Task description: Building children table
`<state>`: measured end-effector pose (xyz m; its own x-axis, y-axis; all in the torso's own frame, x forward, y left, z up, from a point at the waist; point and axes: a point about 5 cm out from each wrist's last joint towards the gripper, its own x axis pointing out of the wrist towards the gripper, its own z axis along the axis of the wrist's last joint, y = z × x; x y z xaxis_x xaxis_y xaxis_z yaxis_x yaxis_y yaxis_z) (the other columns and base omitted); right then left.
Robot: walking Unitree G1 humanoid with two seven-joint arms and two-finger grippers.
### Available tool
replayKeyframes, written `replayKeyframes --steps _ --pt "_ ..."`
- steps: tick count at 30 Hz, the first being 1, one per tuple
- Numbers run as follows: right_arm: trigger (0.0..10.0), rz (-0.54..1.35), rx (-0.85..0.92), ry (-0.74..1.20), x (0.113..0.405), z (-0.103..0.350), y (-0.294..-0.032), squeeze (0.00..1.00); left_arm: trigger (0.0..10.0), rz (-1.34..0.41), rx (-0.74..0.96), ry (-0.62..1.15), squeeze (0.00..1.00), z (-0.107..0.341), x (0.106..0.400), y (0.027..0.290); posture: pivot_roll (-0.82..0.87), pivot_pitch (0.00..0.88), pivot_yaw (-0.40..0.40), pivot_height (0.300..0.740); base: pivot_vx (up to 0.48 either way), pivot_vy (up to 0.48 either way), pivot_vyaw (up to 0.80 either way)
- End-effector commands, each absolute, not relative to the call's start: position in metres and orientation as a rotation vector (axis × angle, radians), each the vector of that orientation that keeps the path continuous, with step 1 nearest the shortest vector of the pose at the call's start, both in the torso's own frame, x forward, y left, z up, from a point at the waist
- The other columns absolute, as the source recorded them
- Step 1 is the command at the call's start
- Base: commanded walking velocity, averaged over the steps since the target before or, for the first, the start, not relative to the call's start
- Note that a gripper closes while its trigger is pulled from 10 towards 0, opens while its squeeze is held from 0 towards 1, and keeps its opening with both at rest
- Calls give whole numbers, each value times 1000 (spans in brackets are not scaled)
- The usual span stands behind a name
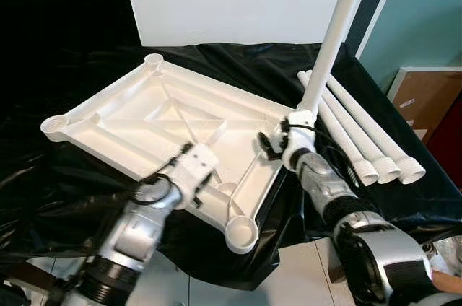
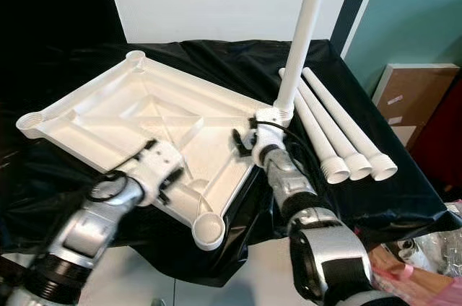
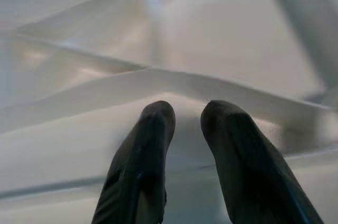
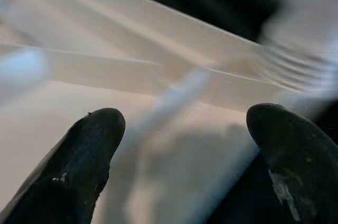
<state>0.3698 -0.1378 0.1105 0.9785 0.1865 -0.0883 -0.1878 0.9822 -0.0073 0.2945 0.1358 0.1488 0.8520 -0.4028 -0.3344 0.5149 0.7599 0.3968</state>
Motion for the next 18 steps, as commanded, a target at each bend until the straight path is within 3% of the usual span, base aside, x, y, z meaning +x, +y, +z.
replayKeyframes --steps 1,7,9,10,14,18 --pt "10000 178 -32 44 366 112 -142 0 10000 -488 463 145 0 162 294 140 44 38 -71 740 0 0 0" --pt "10000 182 -30 -19 356 112 -151 0 10000 -552 375 2 0 181 286 137 31 43 -64 740 0 0 0" --pt "10000 176 -32 -61 349 114 -160 0 10000 -697 327 -48 0 186 271 127 28 44 -63 740 0 0 0" --pt "10000 176 -32 -61 349 114 -160 0 10000 -697 327 -48 0 186 271 127 28 44 -63 740 0 0 0" --pt "10000 178 -50 -80 342 115 -171 0 10000 -1012 296 26 0 172 236 111 20 44 -63 740 0 0 0" --pt "10000 176 -72 -79 340 115 -177 0 10000 -1065 309 126 0 159 230 113 16 38 -62 740 0 0 0"
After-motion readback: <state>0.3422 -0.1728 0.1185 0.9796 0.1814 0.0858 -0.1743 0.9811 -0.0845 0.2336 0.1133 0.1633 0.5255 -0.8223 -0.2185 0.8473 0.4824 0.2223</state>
